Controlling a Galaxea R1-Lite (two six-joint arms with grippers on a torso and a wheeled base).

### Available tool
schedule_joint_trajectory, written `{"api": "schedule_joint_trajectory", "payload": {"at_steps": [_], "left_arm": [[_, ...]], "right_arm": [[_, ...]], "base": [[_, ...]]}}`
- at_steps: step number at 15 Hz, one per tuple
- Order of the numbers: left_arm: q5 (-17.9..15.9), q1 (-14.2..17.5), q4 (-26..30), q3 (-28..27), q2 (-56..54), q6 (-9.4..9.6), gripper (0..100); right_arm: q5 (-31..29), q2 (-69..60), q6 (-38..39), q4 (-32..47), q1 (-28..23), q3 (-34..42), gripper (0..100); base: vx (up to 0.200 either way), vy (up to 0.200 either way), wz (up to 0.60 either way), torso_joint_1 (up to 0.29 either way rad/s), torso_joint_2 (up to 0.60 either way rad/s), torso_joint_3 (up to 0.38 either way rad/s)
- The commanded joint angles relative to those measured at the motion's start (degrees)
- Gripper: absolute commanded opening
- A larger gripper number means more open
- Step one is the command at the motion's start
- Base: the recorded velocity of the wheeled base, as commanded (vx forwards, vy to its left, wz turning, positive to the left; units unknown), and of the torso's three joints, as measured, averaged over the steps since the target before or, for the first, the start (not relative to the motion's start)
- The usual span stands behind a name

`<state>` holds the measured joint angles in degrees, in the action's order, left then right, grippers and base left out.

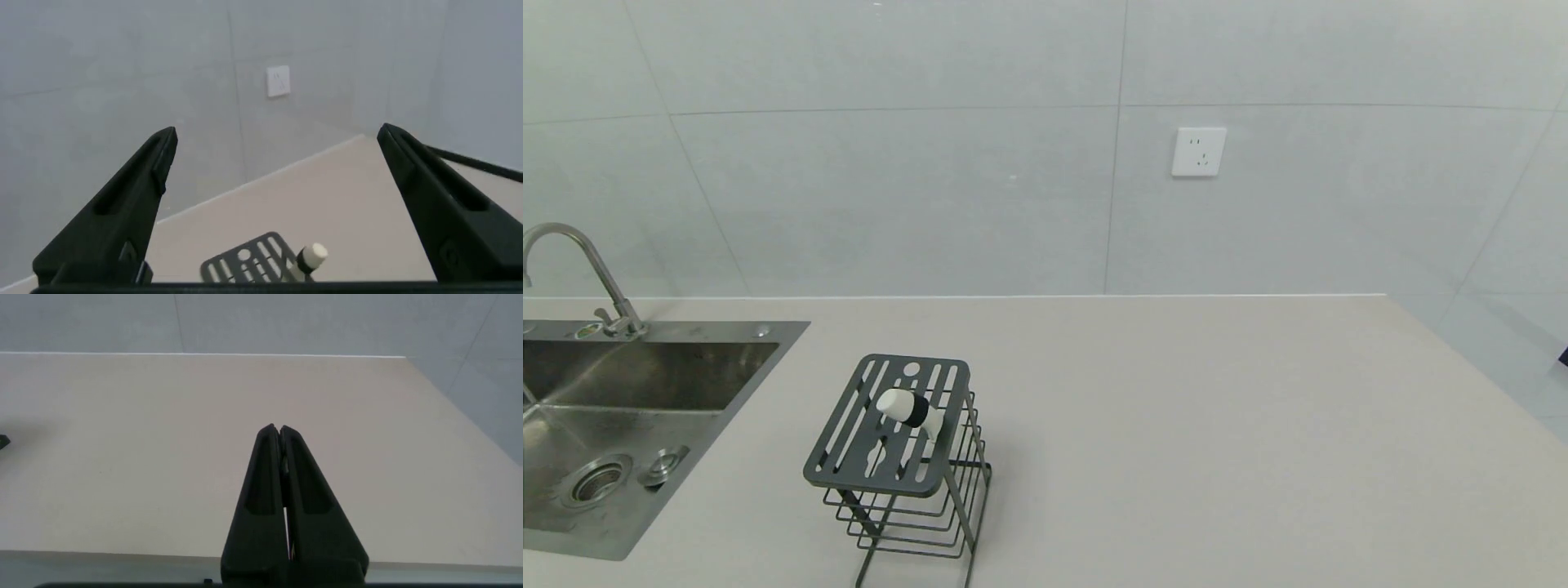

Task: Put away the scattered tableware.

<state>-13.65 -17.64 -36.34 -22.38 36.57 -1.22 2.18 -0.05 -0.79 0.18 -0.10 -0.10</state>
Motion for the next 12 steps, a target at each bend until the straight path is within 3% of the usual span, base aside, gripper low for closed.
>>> {"api": "schedule_joint_trajectory", "payload": {"at_steps": [1, 4, 5, 6, 8, 12], "left_arm": [[-0.5, 11.0, 8.2, 8.1, -22.4, -1.95, 100], [0.0, 17.7, 19.0, 16.5, -36.1, -1.95, 100], [0.4, 17.7, 20.2, 18.3, -36.6, -1.33, 100], [4.9, 17.7, 24.7, 22.4, -36.6, 0.25, 100], [10.2, 17.7, 36.3, 22.4, -36.6, 1.04, 100], [10.0, 17.7, 36.5, 22.3, -36.6, 1.13, 100]], "right_arm": [[0.0, 0.0, 0.0, 0.0, 0.0, 0.0, 0], [0.0, 0.0, 0.0, 0.0, 0.0, 0.0, 0], [0.0, 0.0, 0.0, 0.0, 0.0, 0.0, 0], [-0.1, 0.0, 0.0, 0.0, 0.0, 0.0, 0], [-0.2, 0.0, 0.4, 0.1, 0.0, 0.0, 0], [-0.2, 0.0, 0.7, 0.1, 0.0, 0.0, 0]], "base": [[0.0, 0.0, 0.0, 0.0, 0.0, 0.0], [0.0, 0.0, 0.0, 0.0, 0.0, 0.0], [0.0, 0.0, 0.0, 0.0, 0.0, 0.0], [0.0, 0.0, 0.0, 0.0, 0.0, 0.0], [0.0, 0.0, 0.0, 0.0, 0.0, 0.0], [0.0, 0.0, 0.0, 0.0, 0.0, 0.0]]}}
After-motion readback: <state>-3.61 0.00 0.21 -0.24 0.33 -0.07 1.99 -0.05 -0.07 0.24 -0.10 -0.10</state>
